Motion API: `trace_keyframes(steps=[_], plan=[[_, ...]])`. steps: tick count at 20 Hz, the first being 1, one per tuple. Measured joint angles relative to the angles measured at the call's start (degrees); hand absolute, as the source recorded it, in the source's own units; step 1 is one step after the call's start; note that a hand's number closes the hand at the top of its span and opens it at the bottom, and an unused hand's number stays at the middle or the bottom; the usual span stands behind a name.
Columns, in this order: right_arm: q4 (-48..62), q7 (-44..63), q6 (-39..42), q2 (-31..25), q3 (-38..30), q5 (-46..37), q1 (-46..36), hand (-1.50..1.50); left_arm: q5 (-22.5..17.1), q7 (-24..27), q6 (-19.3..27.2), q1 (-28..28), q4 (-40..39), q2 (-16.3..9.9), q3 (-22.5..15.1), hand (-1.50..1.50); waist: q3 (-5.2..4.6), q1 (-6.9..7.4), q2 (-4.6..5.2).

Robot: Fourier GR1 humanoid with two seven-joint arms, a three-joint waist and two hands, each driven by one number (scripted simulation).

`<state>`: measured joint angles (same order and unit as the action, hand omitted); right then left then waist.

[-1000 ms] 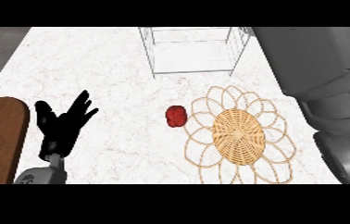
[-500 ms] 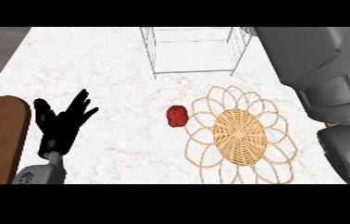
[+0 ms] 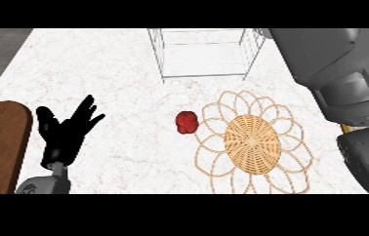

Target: Pick the cupcake from the placemat and place it in the tiered shelf

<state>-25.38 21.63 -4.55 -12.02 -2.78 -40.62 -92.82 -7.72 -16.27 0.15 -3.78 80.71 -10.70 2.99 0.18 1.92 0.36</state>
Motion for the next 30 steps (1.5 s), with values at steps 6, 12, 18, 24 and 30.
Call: trace_keyframes(steps=[6, 12, 18, 24, 30], plan=[[1.69, 1.15, -4.24, 0.03, -3.40, 1.60, -1.10, -1.50, -0.13, 0.26, -0.40, -0.42, -0.88, -0.24, 0.56, 0.00, 0.03, 0.03, 0.08], [1.14, 1.90, -9.26, -0.19, -9.48, 6.43, -2.00, -1.50, -0.26, -0.54, -0.56, 0.14, 0.09, 0.13, 0.20, 0.00, 0.03, 0.01, 0.04], [-0.29, -0.16, -13.90, 0.35, -15.67, 12.28, -2.08, -1.50, -0.09, 0.19, -0.92, -0.02, -0.46, -0.13, 0.57, 0.00, 0.09, -0.06, 0.04], [-1.68, -0.02, -19.18, -2.47, -18.99, 14.41, -2.13, -1.50, -0.14, -0.06, -0.74, 0.38, -0.25, 0.09, 0.85, 0.00, 0.05, -0.47, -0.13], [-2.89, 2.13, -24.10, -8.31, -19.99, 13.29, -0.33, -1.50, 0.18, -0.73, -0.12, 0.61, -0.20, -0.24, 1.56, 0.00, 0.11, -1.26, -0.34]])
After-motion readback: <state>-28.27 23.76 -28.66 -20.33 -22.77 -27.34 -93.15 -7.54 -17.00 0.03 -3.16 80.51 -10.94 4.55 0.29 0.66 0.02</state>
